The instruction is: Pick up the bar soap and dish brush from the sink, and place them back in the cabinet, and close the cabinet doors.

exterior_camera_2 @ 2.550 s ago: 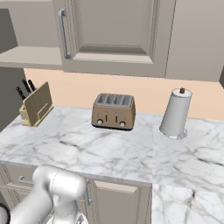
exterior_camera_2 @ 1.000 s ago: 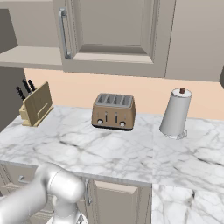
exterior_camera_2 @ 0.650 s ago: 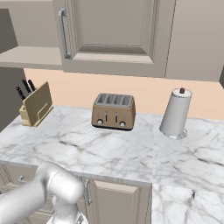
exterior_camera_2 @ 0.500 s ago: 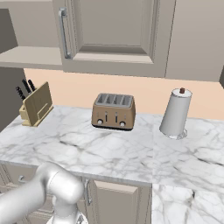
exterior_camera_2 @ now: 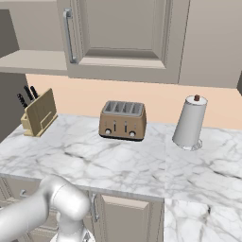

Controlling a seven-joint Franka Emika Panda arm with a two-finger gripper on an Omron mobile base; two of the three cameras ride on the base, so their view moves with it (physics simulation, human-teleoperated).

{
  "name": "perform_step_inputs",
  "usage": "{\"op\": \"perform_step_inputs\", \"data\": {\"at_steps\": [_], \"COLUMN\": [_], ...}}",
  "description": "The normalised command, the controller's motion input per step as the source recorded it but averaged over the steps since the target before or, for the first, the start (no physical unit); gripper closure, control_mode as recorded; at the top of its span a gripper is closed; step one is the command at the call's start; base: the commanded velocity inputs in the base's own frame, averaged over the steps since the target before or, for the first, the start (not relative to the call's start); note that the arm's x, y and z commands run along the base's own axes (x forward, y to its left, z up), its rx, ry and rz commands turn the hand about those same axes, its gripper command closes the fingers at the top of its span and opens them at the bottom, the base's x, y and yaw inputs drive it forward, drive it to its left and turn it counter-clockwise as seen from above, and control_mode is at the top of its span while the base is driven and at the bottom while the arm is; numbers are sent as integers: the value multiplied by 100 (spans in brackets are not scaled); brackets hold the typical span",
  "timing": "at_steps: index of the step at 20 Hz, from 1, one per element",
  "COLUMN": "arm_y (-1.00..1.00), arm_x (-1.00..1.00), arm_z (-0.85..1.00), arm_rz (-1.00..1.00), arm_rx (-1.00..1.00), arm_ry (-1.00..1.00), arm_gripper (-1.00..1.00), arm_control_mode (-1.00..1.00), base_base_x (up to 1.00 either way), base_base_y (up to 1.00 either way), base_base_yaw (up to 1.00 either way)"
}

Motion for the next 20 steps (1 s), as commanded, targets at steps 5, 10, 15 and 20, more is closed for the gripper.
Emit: {"op": "perform_step_inputs", "data": {"at_steps": [5,10,15,20], "arm_y": [0,0,-21,-32], "arm_x": [25,29,10,5], "arm_z": [-9,-16,-10,-7], "arm_rz": [0,0,-5,-9], "arm_rx": [0,0,0,1], "arm_ry": [-1,-5,-13,-16], "arm_gripper": [-100,-100,-100,-100], "arm_control_mode": [-100,-100,-100,-100], "base_base_x": [0,0,0,0], "base_base_y": [0,0,0,0], "base_base_yaw": [0,0,0,0]}}
